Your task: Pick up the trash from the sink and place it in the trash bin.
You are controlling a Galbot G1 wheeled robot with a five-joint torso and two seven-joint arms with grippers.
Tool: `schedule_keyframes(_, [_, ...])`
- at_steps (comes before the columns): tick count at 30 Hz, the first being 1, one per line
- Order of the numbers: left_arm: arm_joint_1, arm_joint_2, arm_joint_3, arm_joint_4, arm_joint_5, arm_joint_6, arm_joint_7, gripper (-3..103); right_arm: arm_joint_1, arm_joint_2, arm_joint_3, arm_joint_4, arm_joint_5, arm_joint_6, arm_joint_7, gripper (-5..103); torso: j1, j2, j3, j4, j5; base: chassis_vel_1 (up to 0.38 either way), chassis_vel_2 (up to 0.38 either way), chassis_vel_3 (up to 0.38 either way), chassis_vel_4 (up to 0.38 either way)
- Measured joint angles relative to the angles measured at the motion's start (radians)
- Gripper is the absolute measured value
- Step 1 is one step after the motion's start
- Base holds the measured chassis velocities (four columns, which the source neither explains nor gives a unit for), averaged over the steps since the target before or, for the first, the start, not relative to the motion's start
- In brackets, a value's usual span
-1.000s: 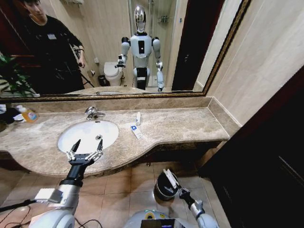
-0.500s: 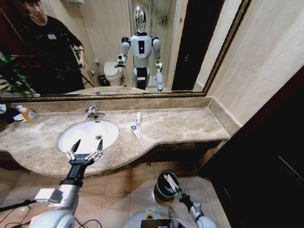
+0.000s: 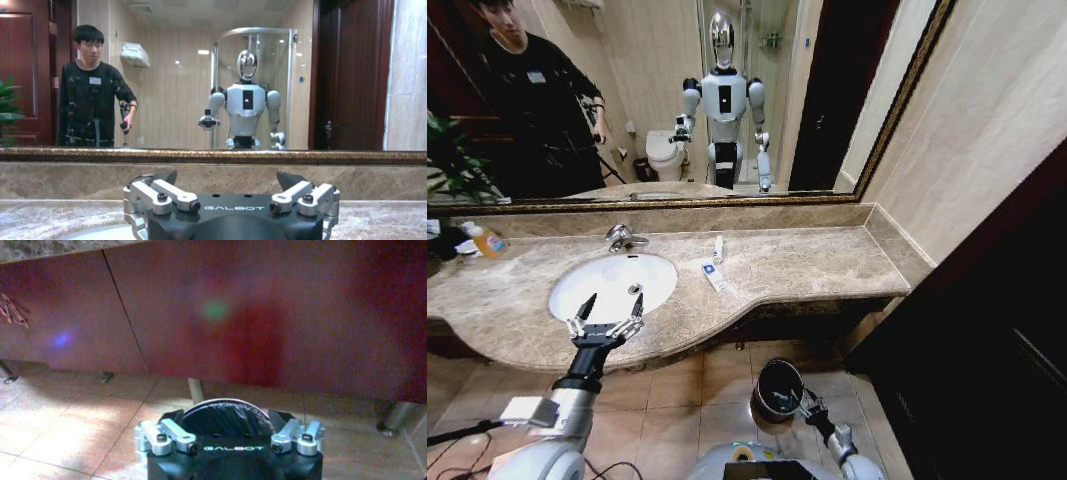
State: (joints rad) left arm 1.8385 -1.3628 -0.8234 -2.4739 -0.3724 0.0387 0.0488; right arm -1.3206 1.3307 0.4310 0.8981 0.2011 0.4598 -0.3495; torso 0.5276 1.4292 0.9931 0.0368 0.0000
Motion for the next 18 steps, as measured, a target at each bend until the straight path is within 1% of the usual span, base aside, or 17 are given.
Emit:
schedule_keyframes(1, [0.000,0.000,0.000,0.000,0.000,0.000,0.000,100,0.000,0.000,-0.001,0.001,0.000,0.000,0.000,86,0.000,0.000,0.000,0.0000,0.0000,0.000,0.000,0.000,0.000])
schedule_keyframes(3, [0.000,0.000,0.000,0.000,0.000,0.000,0.000,100,-0.001,0.001,-0.002,0.002,0.001,0.000,0.000,96,0.000,0.000,0.000,0.0000,0.0000,0.000,0.000,0.000,0.000])
schedule_keyframes(4, [0.000,0.000,0.000,0.000,0.000,0.000,0.000,100,-0.001,0.001,-0.002,0.002,0.001,0.000,0.000,99,0.000,0.000,0.000,0.0000,0.0000,0.000,0.000,0.000,0.000])
schedule_keyframes(7, [0.000,0.000,0.000,0.000,0.000,0.000,0.000,100,-0.001,0.001,-0.002,0.002,0.002,0.000,0.000,100,0.000,0.000,0.000,0.0000,0.0000,0.000,0.000,0.000,0.000])
schedule_keyframes(18, [0.000,0.000,0.000,0.000,0.000,0.000,0.000,100,0.000,-0.001,-0.003,0.008,0.005,-0.001,0.000,100,0.000,0.000,0.000,0.0000,0.0000,0.000,0.000,0.000,0.000])
